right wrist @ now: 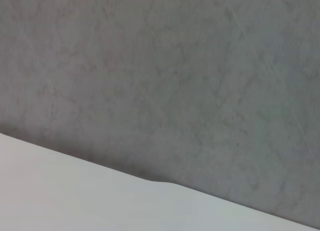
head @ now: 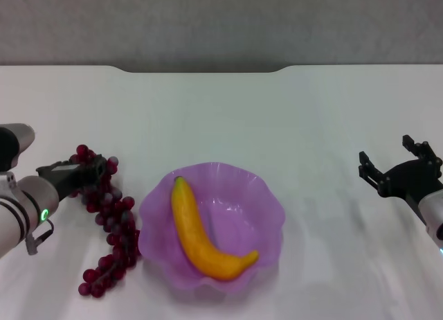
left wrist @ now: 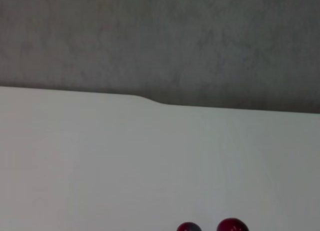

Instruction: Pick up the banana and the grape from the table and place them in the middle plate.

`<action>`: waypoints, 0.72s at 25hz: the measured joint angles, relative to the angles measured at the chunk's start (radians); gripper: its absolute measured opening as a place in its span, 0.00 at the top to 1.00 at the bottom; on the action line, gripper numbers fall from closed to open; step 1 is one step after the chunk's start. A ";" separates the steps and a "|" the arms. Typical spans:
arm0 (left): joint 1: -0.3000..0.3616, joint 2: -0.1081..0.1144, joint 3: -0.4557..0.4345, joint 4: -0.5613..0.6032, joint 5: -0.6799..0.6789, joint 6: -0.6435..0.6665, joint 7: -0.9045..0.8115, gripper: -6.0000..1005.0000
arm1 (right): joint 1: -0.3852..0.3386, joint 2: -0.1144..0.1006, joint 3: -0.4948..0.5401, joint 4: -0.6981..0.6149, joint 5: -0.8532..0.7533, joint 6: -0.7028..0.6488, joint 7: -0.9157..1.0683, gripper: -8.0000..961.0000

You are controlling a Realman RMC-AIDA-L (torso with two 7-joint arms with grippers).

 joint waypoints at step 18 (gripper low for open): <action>0.137 0.010 -0.064 0.307 0.004 -0.164 0.065 0.57 | -0.004 0.000 0.000 -0.002 -0.001 0.000 -0.001 0.09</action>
